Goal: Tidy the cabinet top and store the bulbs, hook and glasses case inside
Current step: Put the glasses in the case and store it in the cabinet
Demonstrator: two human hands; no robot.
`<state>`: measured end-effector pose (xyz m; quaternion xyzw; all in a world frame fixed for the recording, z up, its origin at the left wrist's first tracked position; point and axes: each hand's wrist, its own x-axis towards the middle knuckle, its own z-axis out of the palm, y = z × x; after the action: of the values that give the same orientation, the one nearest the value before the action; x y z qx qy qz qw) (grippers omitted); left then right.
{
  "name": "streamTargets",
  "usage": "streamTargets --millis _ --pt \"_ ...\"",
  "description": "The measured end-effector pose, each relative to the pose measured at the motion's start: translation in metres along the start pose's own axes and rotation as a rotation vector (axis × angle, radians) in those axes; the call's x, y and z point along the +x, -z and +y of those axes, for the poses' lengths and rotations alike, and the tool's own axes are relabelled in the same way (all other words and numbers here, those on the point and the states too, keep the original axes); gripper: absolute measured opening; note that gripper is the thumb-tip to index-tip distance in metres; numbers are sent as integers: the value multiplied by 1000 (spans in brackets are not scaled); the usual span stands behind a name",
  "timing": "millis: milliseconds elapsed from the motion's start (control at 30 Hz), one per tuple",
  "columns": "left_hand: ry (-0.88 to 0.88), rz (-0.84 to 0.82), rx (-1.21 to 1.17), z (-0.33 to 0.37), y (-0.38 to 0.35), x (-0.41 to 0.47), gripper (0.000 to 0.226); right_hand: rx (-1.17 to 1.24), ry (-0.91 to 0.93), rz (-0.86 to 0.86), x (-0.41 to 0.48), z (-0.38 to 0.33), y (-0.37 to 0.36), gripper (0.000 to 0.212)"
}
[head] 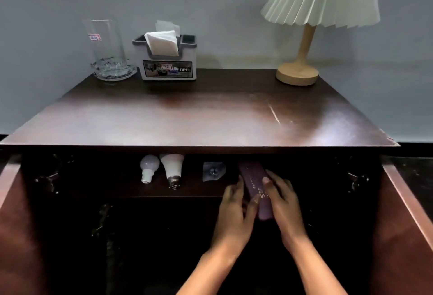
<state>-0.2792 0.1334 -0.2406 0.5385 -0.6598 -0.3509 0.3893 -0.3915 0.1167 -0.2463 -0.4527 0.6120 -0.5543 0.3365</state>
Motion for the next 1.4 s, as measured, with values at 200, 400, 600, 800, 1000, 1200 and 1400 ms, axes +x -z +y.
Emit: streamTargets --millis 200,400,600,800,1000,1200,1400 --pt "-45 37 88 3 -13 34 75 -299 -5 50 40 -5 -16 27" --pt "-60 18 223 -12 -14 57 76 -430 3 19 56 1 -31 33" --pt "-45 -11 300 -18 -15 65 65 -472 -28 17 59 -6 -35 29" --pt "-26 -17 369 -19 -13 67 33 -541 -44 -10 56 -16 -38 37" --pt "-28 -27 333 -16 -11 57 46 -693 -82 81 45 -11 -39 37" --pt "-88 7 378 -11 0 28 53 -735 -32 199 6 -32 -24 35" --pt "-156 -5 447 17 27 -22 44 -810 243 213 -57 -72 -12 38"
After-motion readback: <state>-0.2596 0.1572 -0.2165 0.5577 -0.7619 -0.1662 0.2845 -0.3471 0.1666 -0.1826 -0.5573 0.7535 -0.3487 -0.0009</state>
